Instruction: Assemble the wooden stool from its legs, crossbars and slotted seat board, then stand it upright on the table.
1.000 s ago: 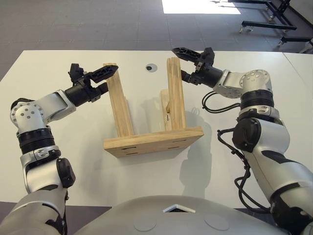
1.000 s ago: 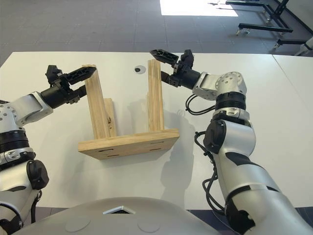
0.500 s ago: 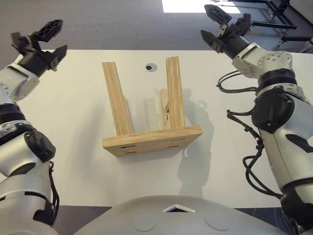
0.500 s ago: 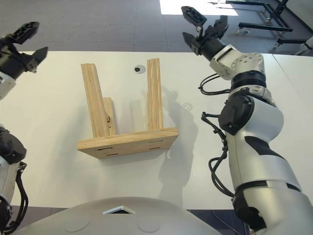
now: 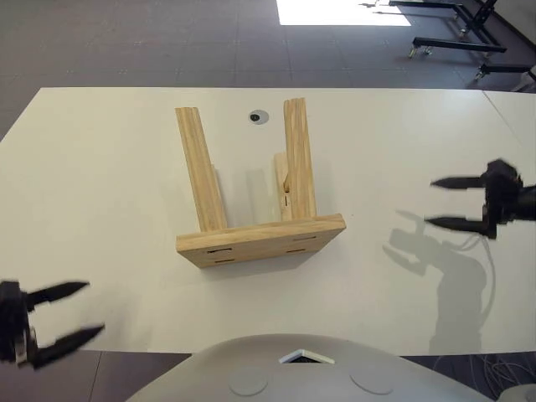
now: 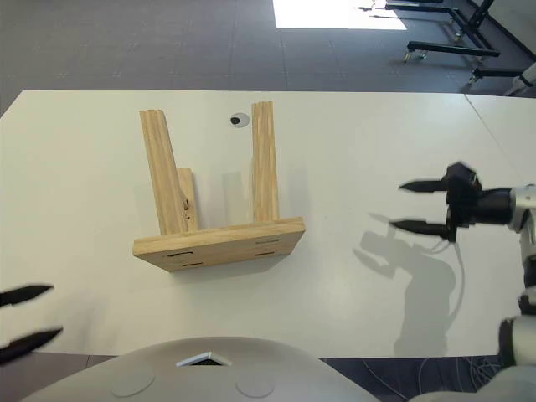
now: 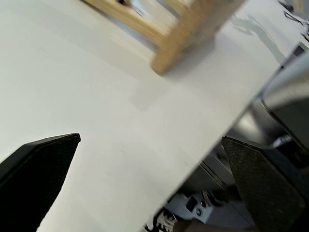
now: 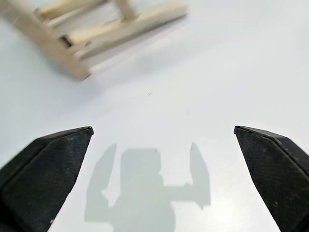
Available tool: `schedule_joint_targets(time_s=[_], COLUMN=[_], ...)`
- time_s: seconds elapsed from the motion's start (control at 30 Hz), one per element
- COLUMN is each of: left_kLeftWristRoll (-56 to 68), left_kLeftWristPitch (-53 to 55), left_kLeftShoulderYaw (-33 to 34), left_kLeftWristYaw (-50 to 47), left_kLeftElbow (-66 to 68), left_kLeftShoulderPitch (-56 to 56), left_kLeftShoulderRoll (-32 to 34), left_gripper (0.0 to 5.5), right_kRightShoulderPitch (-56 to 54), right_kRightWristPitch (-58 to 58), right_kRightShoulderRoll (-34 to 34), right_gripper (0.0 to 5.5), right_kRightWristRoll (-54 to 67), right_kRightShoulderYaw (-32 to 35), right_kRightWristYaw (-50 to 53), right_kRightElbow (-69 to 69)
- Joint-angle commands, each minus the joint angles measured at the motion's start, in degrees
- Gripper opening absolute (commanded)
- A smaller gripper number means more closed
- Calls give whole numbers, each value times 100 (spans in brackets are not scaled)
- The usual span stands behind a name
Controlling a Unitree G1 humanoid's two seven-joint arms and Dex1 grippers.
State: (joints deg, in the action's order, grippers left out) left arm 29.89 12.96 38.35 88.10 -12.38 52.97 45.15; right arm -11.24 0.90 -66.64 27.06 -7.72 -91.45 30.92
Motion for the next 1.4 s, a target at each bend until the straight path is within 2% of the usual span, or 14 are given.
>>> schedule_joint_targets(time_s=[0.03,0.1,0.2,0.3,0.4,0.53,0.63,0.8,0.97,1.17,1.3,1.4], left_kLeftWristRoll=[-1120,-1611,-1845,-1845,-1804,-1384,-844,228,170,-463,-533,-312], left_kLeftWristPitch=[-886,-1198,-1352,-1465,-1457,-974,-459,546,566,471,490,734], left_kLeftShoulderYaw=[-1451,-2029,-2394,-2572,-2971,-3371,-3276,-2805,-2879,-3227,-3208,-3141], left_kLeftWristYaw=[-945,-1544,-2046,-2239,-2400,-2666,-2716,-2494,-2593,-2721,-2793,-2787], left_kLeftElbow=[-805,-476,131,705,720,276,-117,-891,-1093,-934,-808,-858], left_kLeftShoulderPitch=[-637,-1539,-2496,-2891,-3062,-3329,-3372,-3096,-2945,-2829,-2877,-3012], left_kLeftShoulderRoll=[-517,-740,-800,-813,-1003,-1332,-1269,-742,-656,-452,-447,-444], left_gripper=[538,538,538,538,538,538,538,540,540,453,395,352], right_kRightShoulderPitch=[353,244,210,227,165,28,79,268,155,34,2,-28], right_kRightWristPitch=[-100,53,252,337,443,685,803,1089,1134,1190,1225,1256], right_kRightShoulderRoll=[222,949,1720,2248,2621,3143,3294,3148,3125,3207,3229,3235], right_gripper=[540,540,540,540,540,540,540,454,369,269,202,191], right_kRightWristRoll=[419,266,146,3,-69,4,84,255,121,13,-19,-31], right_kRightShoulderYaw=[-970,-1053,-1032,-862,-726,-597,-515,-268,-243,-341,-351,-348], right_kRightWristYaw=[-104,77,520,959,1211,1410,1328,1057,861,728,660,598], right_kRightElbow=[-1486,-1568,-1583,-1393,-1246,-1396,-1641,-1940,-1860,-1883,-1959,-1998])
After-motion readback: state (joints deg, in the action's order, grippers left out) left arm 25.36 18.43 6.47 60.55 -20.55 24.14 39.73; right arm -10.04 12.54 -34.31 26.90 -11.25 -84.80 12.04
